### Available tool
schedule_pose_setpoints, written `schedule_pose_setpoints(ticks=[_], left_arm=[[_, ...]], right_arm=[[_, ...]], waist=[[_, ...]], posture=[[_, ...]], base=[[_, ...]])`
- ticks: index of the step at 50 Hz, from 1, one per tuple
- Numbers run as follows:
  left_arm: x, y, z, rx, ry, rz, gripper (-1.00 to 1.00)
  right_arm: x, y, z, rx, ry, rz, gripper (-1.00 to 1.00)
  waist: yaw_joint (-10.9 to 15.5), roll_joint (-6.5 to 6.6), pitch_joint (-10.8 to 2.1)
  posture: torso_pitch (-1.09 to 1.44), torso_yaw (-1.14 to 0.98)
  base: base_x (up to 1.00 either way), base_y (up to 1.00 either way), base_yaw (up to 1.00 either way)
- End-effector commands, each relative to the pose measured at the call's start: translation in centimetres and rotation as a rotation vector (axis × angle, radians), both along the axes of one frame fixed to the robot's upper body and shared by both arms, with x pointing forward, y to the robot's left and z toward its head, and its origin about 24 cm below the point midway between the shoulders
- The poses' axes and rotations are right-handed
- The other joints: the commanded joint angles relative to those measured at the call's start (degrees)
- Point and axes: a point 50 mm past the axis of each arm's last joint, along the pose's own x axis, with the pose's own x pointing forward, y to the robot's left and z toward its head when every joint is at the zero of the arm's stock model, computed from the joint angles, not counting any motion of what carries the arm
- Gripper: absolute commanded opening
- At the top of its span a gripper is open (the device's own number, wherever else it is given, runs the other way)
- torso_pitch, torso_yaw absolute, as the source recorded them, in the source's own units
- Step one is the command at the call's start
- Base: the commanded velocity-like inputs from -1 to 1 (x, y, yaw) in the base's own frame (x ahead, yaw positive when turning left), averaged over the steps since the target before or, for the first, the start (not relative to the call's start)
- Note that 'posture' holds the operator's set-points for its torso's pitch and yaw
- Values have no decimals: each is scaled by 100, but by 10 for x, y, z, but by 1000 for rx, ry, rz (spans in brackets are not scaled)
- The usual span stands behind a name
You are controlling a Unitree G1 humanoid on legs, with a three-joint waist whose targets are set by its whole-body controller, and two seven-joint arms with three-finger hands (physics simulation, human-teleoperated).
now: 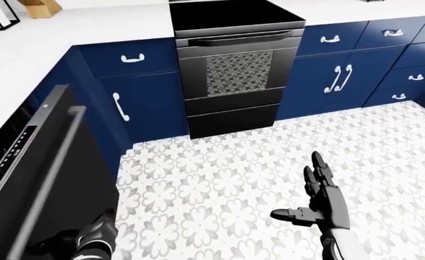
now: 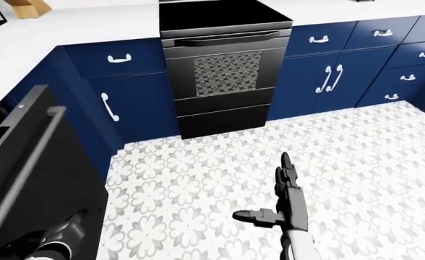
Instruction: Close the dishwasher door
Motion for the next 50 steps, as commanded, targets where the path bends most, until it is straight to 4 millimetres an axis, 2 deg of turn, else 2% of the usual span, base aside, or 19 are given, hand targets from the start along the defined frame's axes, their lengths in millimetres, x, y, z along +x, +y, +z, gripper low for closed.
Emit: schedule_pose_setpoints(ticks=[1, 33, 50], left_arm=[[7, 19, 21, 114, -55, 45, 100], [7, 50, 45, 139, -97, 124, 100], [9, 58, 54, 138, -112, 137, 100]], right_arm=[[2, 0, 15, -18, -81, 3, 100], [-1, -2, 14, -18, -77, -4, 100], [-2, -3, 17, -19, -80, -9, 100]], waist=[[40, 68, -94], [2, 180, -66], [-28, 265, -64]], posture=[[0, 0], [0, 0], [0, 0]], base=[[0, 0, 0], [0, 0, 0], [0, 0, 0]])
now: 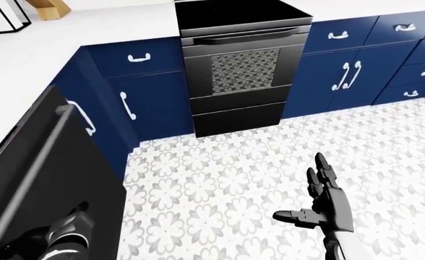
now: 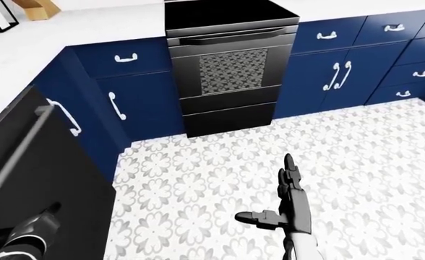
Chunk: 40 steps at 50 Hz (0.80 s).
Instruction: Close the dishwasher door
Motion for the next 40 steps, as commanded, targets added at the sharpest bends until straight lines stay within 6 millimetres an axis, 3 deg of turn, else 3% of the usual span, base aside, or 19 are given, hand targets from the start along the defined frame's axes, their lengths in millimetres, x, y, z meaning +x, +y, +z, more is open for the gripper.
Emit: schedule_pose_setpoints(ticks=[1, 40], left_arm=[[7, 16, 23, 103, -52, 19, 100], [-2, 44, 43, 108, -93, 88, 100]], right_arm=[[3, 1, 16, -19, -83, 8, 100], [6, 2, 15, -20, -79, 11, 100]], waist=[[24, 58, -97], [-38, 123, -104]], posture=[[0, 0], [0, 0]], base=[[0, 0, 0], [0, 0, 0]])
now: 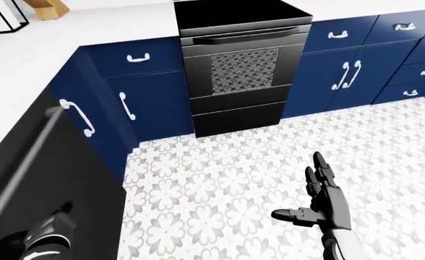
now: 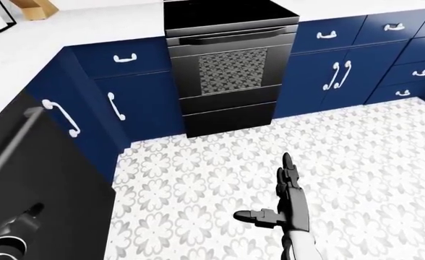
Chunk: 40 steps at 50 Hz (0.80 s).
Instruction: Close the dishwasher door
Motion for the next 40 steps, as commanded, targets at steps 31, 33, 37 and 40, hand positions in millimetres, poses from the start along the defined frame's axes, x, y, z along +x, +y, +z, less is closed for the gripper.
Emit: schedule_pose_setpoints(ticks=[31, 33, 37, 40], left_arm=[[1, 41, 52, 170, -79, 69, 100], [0, 42, 53, 171, -80, 72, 100], [-2, 45, 56, 172, -82, 81, 100], [-3, 47, 57, 171, -85, 87, 100]], right_arm=[[3, 1, 13, -16, -80, 6, 100], [3, 1, 14, -17, -80, 5, 100], [3, 1, 16, -17, -84, 6, 100], [3, 1, 16, -17, -84, 6, 100]], waist=[[4, 29, -68], [4, 24, -68], [6, 17, -69], [2, 12, -68]], posture=[[0, 0], [0, 0], [0, 0], [0, 0]], base=[[0, 0, 0], [0, 0, 0], [0, 0, 0], [0, 0, 0]])
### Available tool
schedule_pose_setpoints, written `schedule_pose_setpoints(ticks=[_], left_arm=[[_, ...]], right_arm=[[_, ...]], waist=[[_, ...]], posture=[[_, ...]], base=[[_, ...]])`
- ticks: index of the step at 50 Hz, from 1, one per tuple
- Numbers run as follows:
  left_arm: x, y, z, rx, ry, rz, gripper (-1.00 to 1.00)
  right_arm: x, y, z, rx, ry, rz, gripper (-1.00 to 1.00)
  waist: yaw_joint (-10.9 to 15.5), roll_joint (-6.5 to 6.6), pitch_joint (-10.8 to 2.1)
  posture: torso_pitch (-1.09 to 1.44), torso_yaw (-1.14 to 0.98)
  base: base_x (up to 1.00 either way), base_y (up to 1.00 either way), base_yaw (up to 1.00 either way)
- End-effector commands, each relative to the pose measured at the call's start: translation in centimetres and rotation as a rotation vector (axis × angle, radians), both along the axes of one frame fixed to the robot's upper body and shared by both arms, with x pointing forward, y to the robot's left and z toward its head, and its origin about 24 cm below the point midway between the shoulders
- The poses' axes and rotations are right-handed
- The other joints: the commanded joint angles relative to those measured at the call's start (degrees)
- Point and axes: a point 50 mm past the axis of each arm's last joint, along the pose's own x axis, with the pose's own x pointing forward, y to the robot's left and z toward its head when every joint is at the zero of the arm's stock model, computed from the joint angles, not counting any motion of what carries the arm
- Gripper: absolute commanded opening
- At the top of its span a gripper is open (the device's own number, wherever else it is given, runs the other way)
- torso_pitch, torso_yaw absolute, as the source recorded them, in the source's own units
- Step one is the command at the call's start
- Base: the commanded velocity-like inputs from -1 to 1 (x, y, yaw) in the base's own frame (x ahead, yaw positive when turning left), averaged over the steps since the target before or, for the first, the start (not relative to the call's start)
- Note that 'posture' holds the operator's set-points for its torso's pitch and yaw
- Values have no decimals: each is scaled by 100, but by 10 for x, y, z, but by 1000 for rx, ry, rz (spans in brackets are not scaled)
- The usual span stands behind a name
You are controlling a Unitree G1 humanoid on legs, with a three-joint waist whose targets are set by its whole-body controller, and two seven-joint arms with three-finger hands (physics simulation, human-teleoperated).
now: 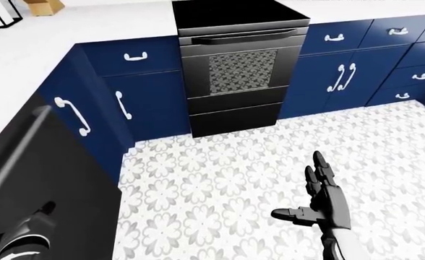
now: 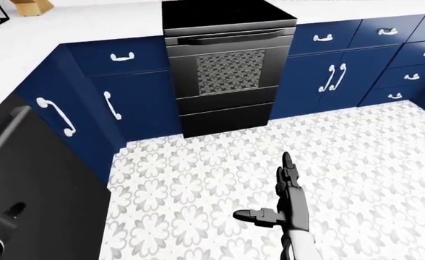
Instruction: Close the dishwasher door
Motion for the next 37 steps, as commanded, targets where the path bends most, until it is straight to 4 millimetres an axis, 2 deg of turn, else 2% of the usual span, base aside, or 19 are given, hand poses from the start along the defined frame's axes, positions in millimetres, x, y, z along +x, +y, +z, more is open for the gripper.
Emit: schedule_pose_setpoints(ticks=[1, 37], left_arm=[[4, 23, 39, 198, -43, 41, 100], [3, 39, 64, 211, -90, 79, 100]], right_arm=[[2, 0, 15, -17, -78, 5, 100], [2, 0, 11, -11, -73, 5, 100]], waist=[[37, 150, -116], [47, 83, -103]], posture=[[0, 0], [0, 0]], base=[[0, 0, 0], [0, 0, 0]])
